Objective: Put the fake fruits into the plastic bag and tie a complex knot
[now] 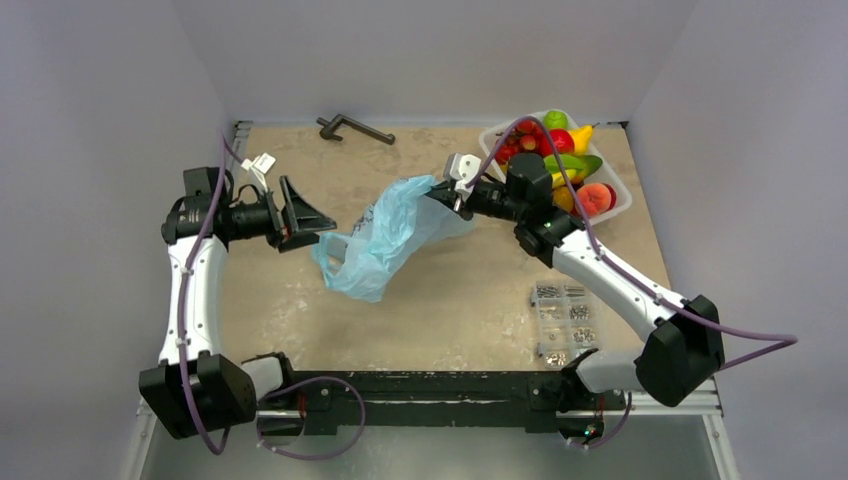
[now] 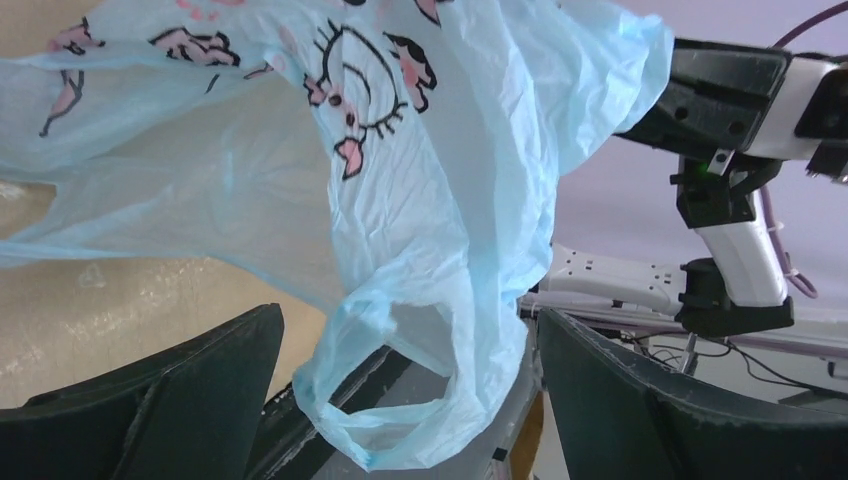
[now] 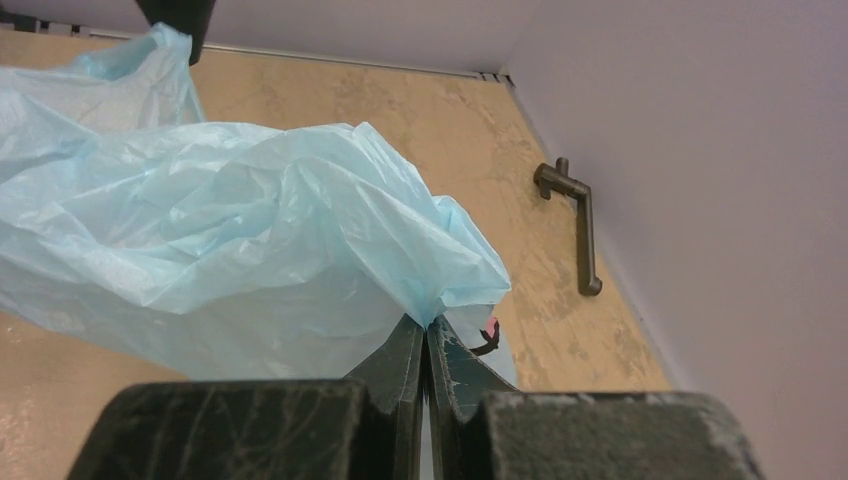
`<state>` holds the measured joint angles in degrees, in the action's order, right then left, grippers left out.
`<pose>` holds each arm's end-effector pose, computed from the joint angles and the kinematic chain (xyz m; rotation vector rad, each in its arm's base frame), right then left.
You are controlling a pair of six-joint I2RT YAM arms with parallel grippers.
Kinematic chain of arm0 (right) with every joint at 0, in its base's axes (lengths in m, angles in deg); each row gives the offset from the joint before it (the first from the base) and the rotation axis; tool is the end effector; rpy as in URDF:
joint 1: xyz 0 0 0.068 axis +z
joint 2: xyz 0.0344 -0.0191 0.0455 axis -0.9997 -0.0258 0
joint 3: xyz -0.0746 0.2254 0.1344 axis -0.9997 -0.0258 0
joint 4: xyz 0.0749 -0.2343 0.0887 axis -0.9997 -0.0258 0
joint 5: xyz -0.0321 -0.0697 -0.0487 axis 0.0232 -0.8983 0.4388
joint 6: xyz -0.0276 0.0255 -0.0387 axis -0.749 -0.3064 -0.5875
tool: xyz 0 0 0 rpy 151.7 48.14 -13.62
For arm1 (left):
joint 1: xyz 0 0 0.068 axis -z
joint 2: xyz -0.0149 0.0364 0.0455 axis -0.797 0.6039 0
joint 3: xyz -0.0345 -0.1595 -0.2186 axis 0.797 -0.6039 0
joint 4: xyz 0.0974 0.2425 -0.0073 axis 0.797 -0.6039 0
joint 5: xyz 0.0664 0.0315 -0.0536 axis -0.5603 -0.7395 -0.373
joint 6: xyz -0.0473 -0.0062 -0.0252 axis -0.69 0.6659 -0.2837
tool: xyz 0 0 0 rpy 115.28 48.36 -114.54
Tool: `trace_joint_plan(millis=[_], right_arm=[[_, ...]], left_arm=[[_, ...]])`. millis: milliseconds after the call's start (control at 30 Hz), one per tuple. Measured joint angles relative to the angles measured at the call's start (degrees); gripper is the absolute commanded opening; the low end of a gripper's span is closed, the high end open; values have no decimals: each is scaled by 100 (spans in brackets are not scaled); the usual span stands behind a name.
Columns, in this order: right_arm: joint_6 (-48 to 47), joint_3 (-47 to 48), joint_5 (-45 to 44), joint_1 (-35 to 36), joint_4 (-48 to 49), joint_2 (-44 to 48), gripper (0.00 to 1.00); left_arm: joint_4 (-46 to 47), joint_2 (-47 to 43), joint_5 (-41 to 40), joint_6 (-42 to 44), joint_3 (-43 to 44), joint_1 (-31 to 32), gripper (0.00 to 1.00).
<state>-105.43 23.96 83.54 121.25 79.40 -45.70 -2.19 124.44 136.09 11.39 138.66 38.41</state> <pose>0.2519 0.1859 0.3535 -1.1887 1.2110 0.6001 0.2208 0.0237 0.3395 -0.1938 2.2568 -1.4020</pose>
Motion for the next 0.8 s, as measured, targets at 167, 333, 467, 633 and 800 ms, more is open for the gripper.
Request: trace_joint_plan(millis=[167, 333, 467, 633, 800], right_arm=[[-9, -4, -98, -2, 4, 68, 0], [-2, -4, -146, 24, 9, 127, 0], [-33, -4, -146, 26, -28, 146, 0], [-243, -4, -61, -275, -518, 407, 0], [-385, 50, 37, -813, -892, 520, 0]], left_arm=[[-44, -442, -129, 326, -601, 127, 100], [192, -468, -219, 345, -1128, 404, 46], [717, -457, -175, 28, -1250, 391, 0], [774, -245, -278, 111, -717, -1161, 0], [769, 555, -660, 409, 426, -2135, 0]])
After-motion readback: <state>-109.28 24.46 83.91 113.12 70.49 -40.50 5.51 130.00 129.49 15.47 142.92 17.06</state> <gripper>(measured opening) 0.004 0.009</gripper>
